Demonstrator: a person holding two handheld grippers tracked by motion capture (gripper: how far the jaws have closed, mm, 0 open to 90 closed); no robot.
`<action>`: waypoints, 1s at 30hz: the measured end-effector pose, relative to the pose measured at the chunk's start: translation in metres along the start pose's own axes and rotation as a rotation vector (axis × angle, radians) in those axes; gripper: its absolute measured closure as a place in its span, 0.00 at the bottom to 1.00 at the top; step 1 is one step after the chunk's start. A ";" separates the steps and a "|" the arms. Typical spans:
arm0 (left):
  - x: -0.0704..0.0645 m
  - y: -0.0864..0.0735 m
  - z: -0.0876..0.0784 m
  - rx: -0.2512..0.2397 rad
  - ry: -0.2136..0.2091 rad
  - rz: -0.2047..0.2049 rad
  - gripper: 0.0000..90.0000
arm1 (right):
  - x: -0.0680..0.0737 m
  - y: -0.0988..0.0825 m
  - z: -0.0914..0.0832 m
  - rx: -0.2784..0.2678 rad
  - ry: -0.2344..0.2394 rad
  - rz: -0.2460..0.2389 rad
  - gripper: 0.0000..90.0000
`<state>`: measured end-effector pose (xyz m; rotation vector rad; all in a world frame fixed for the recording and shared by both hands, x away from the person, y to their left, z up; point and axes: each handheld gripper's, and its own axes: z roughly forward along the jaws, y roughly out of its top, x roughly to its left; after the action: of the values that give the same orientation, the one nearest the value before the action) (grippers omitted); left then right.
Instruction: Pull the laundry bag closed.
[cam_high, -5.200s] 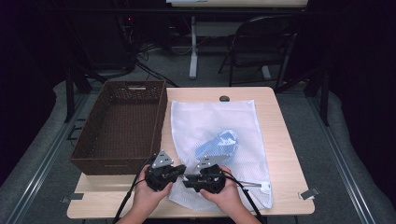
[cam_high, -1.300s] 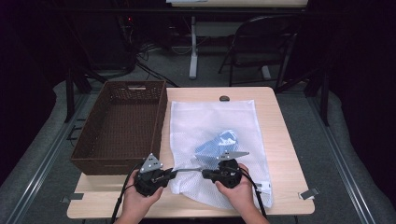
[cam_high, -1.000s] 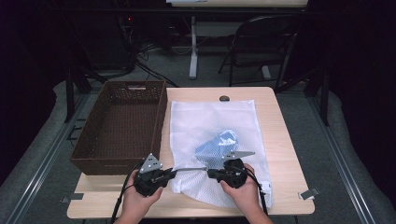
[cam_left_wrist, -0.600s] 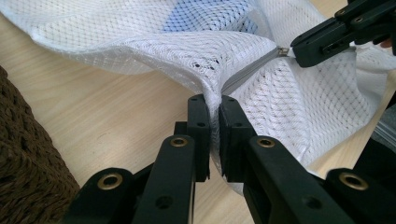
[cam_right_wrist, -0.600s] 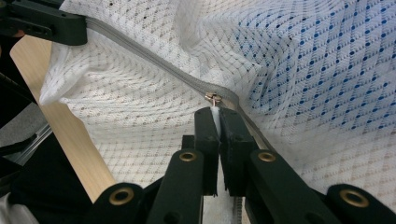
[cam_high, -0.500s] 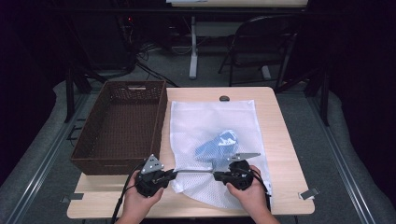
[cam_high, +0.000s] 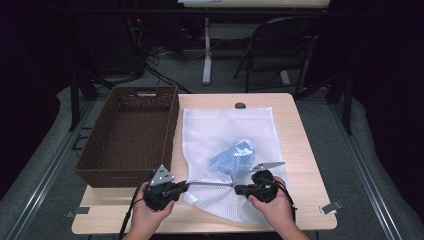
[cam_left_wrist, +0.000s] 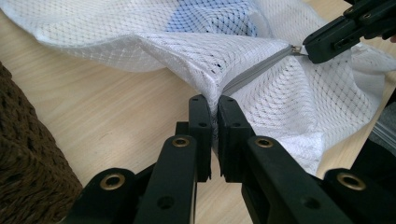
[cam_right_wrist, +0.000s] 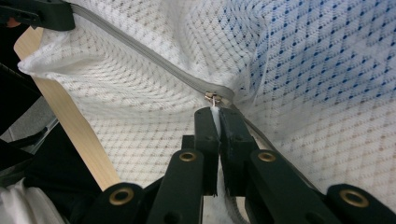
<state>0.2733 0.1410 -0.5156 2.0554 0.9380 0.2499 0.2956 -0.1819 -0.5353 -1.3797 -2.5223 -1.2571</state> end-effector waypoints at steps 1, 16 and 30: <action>0.001 0.000 -0.001 0.000 0.005 0.001 0.95 | -0.001 -0.001 -0.001 -0.001 0.000 0.005 0.97; 0.012 0.002 -0.009 -0.018 0.016 -0.030 0.95 | -0.029 -0.022 -0.022 -0.025 -0.044 0.087 0.97; 0.014 0.003 -0.012 -0.031 0.014 -0.047 0.93 | -0.030 -0.027 -0.024 -0.071 0.001 0.112 0.97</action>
<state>0.2789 0.1565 -0.5080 2.0034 0.9842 0.2528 0.2863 -0.2263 -0.5466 -1.5102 -2.3841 -1.3387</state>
